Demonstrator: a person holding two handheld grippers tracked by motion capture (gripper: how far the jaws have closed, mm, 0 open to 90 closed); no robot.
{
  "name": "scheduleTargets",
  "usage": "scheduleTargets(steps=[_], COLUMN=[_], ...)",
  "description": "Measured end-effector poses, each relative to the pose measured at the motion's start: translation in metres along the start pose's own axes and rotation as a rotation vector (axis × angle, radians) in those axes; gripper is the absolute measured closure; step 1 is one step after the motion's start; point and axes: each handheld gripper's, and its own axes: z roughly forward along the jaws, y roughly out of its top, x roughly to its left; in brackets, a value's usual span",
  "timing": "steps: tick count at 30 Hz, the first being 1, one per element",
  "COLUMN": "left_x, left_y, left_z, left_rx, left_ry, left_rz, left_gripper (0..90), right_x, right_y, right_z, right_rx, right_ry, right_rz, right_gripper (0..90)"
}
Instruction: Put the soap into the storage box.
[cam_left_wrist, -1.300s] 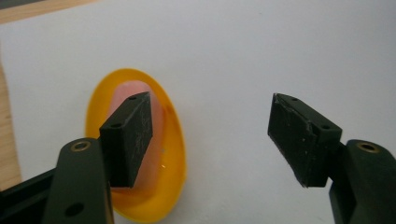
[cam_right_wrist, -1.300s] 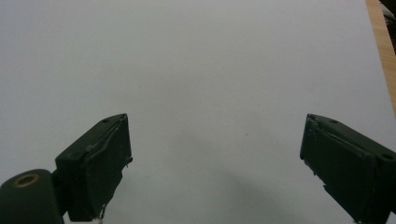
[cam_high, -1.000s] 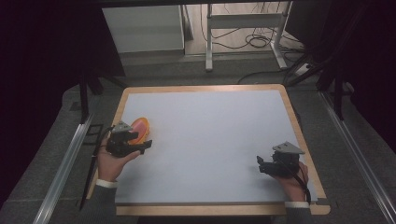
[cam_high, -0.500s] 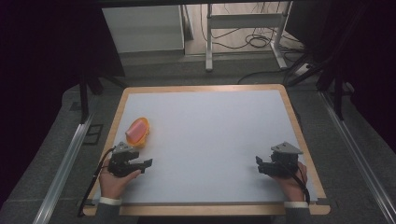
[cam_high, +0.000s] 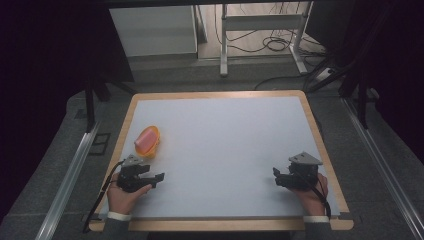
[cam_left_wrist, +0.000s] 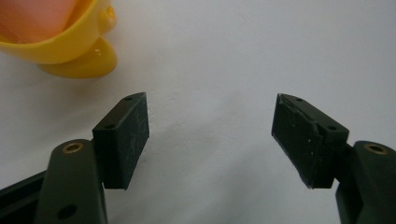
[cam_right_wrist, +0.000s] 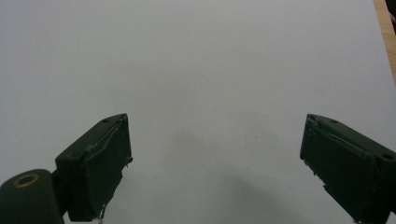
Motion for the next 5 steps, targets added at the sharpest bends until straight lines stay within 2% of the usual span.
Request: scheduleTargets(steps=[5], left_x=[0.0006], left_y=[0.0002], left_z=[-0.0026], left_rx=[-0.007], left_ry=[0.003], left_rz=[0.001], left_gripper=[28.0], right_x=[0.0036], right_y=[0.0022], right_z=[-0.0007], right_rx=[-0.015], right_ry=[0.002], right_rz=[-0.01], right_gripper=[8.6])
